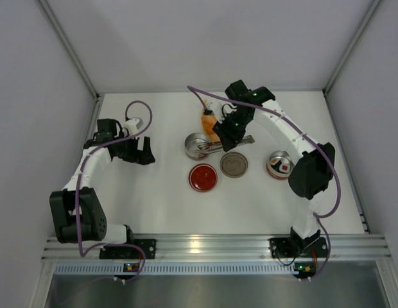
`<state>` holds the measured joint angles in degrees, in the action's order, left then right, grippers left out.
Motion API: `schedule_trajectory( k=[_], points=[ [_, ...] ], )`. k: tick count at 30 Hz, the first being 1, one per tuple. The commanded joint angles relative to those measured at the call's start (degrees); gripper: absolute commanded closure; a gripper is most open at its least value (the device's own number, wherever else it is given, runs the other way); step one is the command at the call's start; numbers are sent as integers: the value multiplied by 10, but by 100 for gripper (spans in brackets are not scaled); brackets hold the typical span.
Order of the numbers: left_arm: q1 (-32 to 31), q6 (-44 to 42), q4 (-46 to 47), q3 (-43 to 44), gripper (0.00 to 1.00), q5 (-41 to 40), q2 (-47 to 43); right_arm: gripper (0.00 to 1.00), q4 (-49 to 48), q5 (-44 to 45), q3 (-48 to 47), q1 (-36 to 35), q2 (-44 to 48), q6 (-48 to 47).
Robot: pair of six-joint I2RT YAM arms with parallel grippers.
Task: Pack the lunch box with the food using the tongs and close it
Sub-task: Place the fake food in the packing box.
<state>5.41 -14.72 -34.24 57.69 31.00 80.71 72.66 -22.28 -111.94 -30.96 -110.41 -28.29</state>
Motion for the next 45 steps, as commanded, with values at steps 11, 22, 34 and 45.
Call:
schedule_trajectory(
  k=[11,22,34,45],
  points=[
    [-1,-9,21,-6,2,3,-14,64,-24,-5,-40,1,-19,2],
    [-2,-9,22,-8,2,5,-12,68,-38,8,-51,1,-27,10],
    [-1,-10,24,-12,2,3,-11,70,-45,7,-83,1,-58,26],
    [-1,-9,24,-11,2,3,-14,69,-81,2,-86,53,-1,72]
  ],
)
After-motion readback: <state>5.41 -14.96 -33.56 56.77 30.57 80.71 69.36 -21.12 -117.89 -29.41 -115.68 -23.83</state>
